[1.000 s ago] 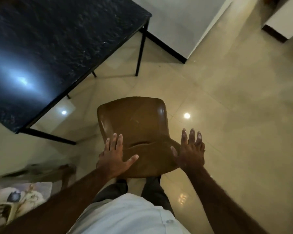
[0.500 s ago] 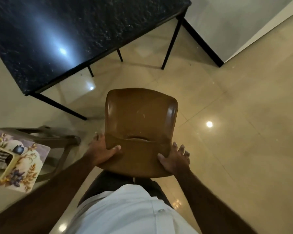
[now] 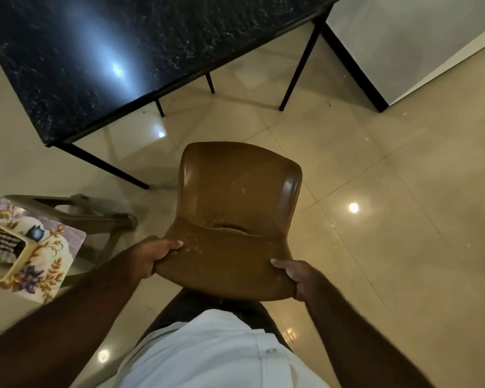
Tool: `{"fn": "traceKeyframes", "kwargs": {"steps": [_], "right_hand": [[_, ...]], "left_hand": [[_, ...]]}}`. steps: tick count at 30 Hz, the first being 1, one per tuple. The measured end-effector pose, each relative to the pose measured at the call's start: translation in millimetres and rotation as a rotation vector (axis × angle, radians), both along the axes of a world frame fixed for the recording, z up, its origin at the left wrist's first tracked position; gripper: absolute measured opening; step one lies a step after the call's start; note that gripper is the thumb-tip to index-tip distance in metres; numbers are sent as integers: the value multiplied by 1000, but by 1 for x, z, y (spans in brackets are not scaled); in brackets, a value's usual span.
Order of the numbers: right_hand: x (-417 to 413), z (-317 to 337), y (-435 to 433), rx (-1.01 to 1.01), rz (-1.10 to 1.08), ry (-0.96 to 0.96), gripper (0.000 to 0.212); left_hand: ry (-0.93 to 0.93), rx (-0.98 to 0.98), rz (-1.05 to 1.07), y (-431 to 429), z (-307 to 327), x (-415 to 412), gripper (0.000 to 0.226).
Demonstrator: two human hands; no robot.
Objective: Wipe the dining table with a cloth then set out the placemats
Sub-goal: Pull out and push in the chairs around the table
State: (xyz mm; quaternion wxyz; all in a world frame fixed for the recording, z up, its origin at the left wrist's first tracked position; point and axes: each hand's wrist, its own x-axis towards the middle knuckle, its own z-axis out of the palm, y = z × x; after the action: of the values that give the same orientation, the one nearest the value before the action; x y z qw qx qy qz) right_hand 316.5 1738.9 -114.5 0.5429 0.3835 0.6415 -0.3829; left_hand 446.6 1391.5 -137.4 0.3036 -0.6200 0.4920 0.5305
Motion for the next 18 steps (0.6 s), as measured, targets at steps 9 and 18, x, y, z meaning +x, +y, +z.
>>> {"fn": "traceKeyframes", "kwargs": {"steps": [9,18], "right_hand": [[-53,43,-32,55,0,71,24],[-173,58,-54,71,130,127,32]], "left_hand": [[70,-31,66,-34,28,-48,31],[121,-49,233,-37,51,-106,14]]}}
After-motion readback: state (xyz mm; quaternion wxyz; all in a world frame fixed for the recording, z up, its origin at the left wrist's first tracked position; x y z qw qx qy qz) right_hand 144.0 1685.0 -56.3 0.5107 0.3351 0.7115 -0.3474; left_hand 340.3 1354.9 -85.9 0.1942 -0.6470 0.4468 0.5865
